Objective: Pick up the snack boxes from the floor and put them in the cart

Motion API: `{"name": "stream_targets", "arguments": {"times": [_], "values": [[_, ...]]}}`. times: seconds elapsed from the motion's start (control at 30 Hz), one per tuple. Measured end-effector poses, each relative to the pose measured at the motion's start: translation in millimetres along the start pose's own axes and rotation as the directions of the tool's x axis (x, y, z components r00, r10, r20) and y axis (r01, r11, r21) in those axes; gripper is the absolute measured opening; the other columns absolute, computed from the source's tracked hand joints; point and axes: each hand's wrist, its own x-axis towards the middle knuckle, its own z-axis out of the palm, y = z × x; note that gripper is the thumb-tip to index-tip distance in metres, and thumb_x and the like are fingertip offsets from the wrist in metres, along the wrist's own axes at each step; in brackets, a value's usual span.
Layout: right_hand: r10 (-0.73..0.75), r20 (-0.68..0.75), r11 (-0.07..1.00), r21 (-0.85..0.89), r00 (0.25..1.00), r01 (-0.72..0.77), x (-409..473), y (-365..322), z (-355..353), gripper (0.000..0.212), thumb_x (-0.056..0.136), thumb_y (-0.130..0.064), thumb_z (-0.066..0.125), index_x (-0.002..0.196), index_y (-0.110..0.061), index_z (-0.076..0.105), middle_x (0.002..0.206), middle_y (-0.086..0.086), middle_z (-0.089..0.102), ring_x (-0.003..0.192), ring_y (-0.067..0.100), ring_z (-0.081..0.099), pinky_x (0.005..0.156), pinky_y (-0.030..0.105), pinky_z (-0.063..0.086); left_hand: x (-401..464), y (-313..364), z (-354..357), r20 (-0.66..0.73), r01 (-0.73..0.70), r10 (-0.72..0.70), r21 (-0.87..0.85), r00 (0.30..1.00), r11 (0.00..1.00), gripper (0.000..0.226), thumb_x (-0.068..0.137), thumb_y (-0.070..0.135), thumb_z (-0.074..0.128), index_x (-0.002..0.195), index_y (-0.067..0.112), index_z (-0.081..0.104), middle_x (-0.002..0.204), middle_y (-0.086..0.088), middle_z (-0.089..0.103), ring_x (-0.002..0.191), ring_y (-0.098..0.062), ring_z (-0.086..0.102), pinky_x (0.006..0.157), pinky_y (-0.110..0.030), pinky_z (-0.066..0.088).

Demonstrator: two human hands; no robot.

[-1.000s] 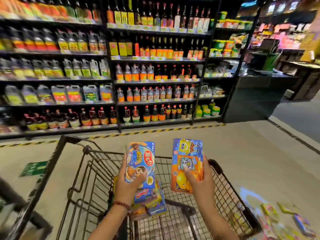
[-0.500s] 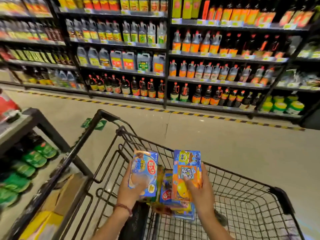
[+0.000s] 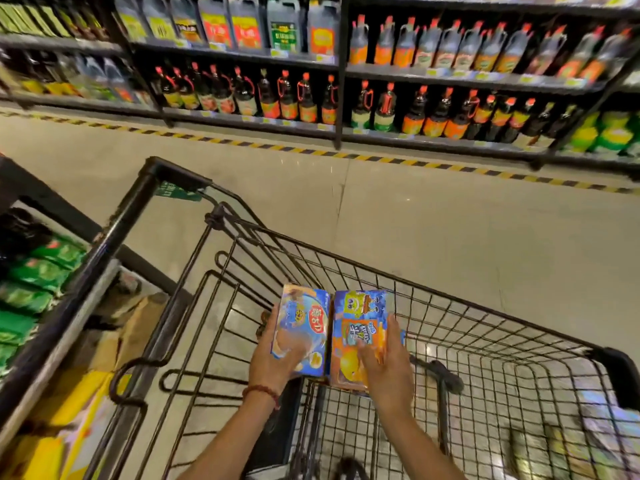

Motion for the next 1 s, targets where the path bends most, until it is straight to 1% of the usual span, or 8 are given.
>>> {"name": "stream_targets", "arguments": {"times": [0.1,0.23,0.47,0.57,0.67,0.77,0.9,1.0], "values": [[-0.029,-0.019,0.996,-0.089,0.999,0.027,4.2,2.4,5.2,0.067,0.09,-0.052,0.053,0.148,-0.041,0.022,0.133,0.0,0.049,0.109,0.015,0.055,0.077,0.031,0.045,6.5,-8.5,5.3,0.004,-0.01,0.009,0.078,1.0,0.997,0.068,0.076,0.01,0.076,0.134,0.03,0.046,0.116,-0.001,0.065,0.099,-0.014,0.066,0.074,-0.034,0.059],[-0.039,-0.06,0.989,-0.144,0.997,0.03,5.8,3.7,11.0,0.069,0.091,-0.042,0.058,0.151,-0.034,0.023,0.12,0.003,0.046,0.096,0.01,0.047,0.069,0.028,0.04,7.0,-9.6,12.0,-0.044,-0.052,0.066,0.265,0.997,0.963,0.064,0.079,0.021,0.075,0.132,0.036,0.043,0.108,0.009,0.064,0.095,-0.004,0.064,0.069,-0.016,0.055],[-0.051,-0.066,0.994,-0.103,0.997,0.044,7.4,-0.3,6.2,0.07,0.088,-0.035,0.064,0.149,-0.028,0.03,0.117,0.004,0.039,0.107,0.019,0.049,0.087,0.031,0.047,-3.8,-10.4,16.0,-0.08,-0.117,0.196,0.567,0.977,0.815,0.053,0.087,0.031,0.064,0.136,0.017,0.047,0.119,-0.008,0.052,0.1,-0.014,0.058,0.078,-0.027,0.052],[-0.124,-0.077,0.985,-0.129,0.989,0.113,4.2,-13.0,-5.0,0.067,0.089,-0.032,0.064,0.148,-0.025,0.032,0.127,0.007,0.039,0.116,0.018,0.044,0.093,0.03,0.044,-14.5,3.9,14.7,-0.041,-0.15,0.243,0.682,0.969,0.716,0.055,0.09,0.035,0.059,0.14,0.017,0.041,0.124,-0.007,0.05,0.109,-0.016,0.051,0.077,-0.021,0.043],[-0.213,-0.114,0.959,-0.212,0.97,0.186,-2.7,-33.5,-30.1,0.061,0.094,-0.029,0.058,0.148,-0.017,0.032,0.143,0.01,0.036,0.13,0.02,0.036,0.098,0.023,0.032,-23.1,37.3,16.0,0.072,-0.281,0.349,0.75,0.934,0.598,0.057,0.092,0.034,0.056,0.143,0.016,0.036,0.137,-0.008,0.042,0.123,-0.019,0.04,0.091,-0.022,0.036],[-0.384,-0.155,0.876,-0.373,0.911,0.306,-8.2,-48.7,-65.7,0.057,0.094,-0.033,0.056,0.145,-0.014,0.039,0.147,0.013,0.038,0.136,0.028,0.034,0.107,0.04,0.033,-30.9,88.0,25.3,0.257,-0.454,0.456,0.798,0.852,0.397,0.056,0.094,0.037,0.049,0.145,0.018,0.034,0.15,-0.007,0.031,0.139,-0.023,0.024,0.114,-0.034,0.021],[-0.51,-0.202,0.729,-0.617,0.836,0.295,-23.7,-70.5,-128.2,0.055,0.095,-0.036,0.054,0.145,-0.019,0.039,0.154,0.008,0.031,0.139,0.031,0.03,0.111,0.049,0.025,-54.1,155.6,52.9,0.529,-0.615,0.493,0.788,0.691,0.015,0.059,0.097,0.044,0.036,0.15,0.025,0.018,0.157,-0.001,0.015,0.145,-0.023,0.005,0.116,-0.044,0.003],[-0.534,-0.261,0.644,-0.742,0.804,0.188,-46.1,-86.5,-180.7,0.052,0.098,-0.039,0.046,0.146,-0.019,0.037,0.156,0.006,0.027,0.143,0.032,0.024,0.114,0.051,0.018,-86.1,195.1,85.1,0.648,-0.671,0.503,0.722,0.572,-0.167,0.059,0.098,0.044,0.035,0.15,0.028,0.013,0.158,0.001,0.009,0.146,-0.024,-0.002,0.115,-0.048,-0.004]]}}
